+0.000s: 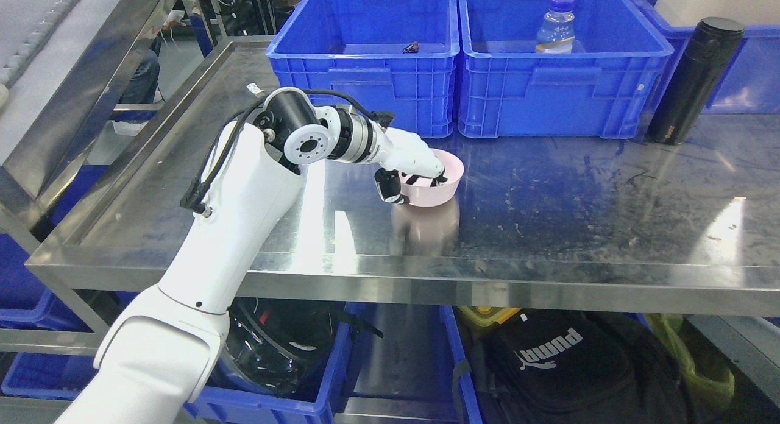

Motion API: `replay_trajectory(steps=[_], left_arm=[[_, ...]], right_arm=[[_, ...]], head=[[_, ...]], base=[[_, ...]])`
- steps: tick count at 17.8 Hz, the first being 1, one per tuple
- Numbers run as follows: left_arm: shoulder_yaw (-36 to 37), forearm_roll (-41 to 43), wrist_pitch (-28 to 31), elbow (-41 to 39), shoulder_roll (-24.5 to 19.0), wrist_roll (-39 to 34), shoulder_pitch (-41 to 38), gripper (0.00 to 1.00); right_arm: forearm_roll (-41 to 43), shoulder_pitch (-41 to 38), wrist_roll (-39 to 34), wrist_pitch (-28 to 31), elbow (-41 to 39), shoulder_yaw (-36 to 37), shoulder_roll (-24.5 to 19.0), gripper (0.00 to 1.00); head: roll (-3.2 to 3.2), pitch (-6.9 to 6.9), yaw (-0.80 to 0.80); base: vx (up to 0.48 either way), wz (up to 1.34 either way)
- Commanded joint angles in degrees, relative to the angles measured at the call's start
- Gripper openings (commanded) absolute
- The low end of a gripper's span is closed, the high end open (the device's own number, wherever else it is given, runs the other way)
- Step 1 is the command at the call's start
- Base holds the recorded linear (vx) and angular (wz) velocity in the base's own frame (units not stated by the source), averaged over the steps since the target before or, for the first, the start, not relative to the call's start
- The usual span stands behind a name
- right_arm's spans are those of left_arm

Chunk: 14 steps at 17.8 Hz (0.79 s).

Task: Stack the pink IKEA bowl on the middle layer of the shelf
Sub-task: 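Lift the pink bowl off the table with the left hand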

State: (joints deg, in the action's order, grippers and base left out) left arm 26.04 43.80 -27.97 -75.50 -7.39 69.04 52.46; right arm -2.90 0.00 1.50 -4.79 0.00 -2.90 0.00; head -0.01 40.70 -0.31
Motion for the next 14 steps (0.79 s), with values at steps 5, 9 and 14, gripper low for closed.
replay_trajectory(steps=[5, 9, 14], left_arm=[[-14.08, -1.17, -0.77, -7.03, 2.38, 1.01, 0.63, 0.0], [-16.37, -6.52, -3.05, -10.62, 2.03, 1.01, -0.16, 0.0], [-23.22, -12.16, -13.31, -12.83, 2.03, 0.75, -2.97, 0.0]], right_arm=[[0.0, -1.23, -0.01, 0.05, -1.0, 0.0, 1.0, 1.0], [0.0, -1.23, -0.01, 0.05, -1.0, 0.0, 1.0, 1.0], [0.0, -1.23, -0.01, 0.05, -1.0, 0.0, 1.0, 1.0]], head=[[0.0, 0.0, 0.0], [0.0, 0.0, 0.0], [0.0, 0.0, 0.0]], base=[[0.001, 0.0], [0.0, 0.0], [0.0, 0.0]])
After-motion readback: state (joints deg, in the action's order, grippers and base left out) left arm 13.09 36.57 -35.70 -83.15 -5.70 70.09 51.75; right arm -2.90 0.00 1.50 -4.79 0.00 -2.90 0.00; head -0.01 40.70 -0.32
